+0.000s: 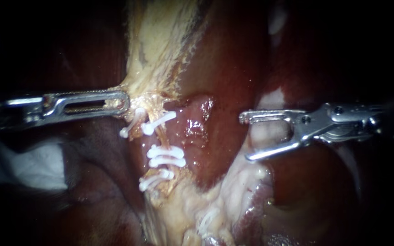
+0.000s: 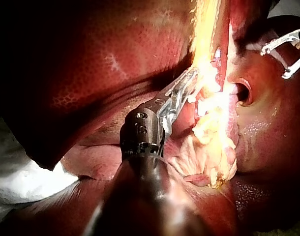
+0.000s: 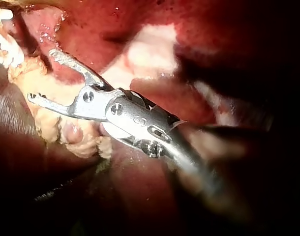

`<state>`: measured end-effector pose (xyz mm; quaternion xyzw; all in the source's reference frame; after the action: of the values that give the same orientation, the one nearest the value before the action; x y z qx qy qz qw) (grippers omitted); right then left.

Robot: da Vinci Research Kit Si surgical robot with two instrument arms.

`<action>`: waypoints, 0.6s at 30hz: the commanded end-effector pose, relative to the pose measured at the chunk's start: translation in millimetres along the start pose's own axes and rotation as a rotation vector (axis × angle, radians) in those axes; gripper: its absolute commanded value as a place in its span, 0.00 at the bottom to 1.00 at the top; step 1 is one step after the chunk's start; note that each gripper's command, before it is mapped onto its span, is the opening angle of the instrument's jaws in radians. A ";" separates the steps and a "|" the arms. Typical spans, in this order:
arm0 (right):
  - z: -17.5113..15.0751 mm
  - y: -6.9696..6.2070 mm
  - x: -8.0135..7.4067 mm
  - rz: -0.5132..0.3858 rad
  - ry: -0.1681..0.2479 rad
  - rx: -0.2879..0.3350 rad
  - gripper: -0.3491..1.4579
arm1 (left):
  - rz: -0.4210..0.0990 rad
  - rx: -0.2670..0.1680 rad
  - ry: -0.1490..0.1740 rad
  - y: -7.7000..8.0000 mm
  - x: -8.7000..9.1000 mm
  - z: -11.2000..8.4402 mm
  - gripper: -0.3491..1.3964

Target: Going back third clip right tube

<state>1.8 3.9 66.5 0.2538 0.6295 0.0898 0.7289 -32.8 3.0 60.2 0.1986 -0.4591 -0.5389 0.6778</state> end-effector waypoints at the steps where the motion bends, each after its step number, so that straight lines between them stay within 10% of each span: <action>1: -0.1 0.0 0.2 -0.014 0.001 -0.001 0.52 | 0.000 0.000 0.000 0.0 0.0 0.0 0.00; 18: -0.9 -1.6 0.9 -0.103 0.022 0.002 0.52 | 0.008 -0.010 -0.002 0.7 1.2 2.4 0.00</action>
<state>0.6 3.1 64.8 0.2215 0.6498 0.0532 0.7252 -34.7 2.6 62.6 0.1923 -0.4581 -0.5389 0.6803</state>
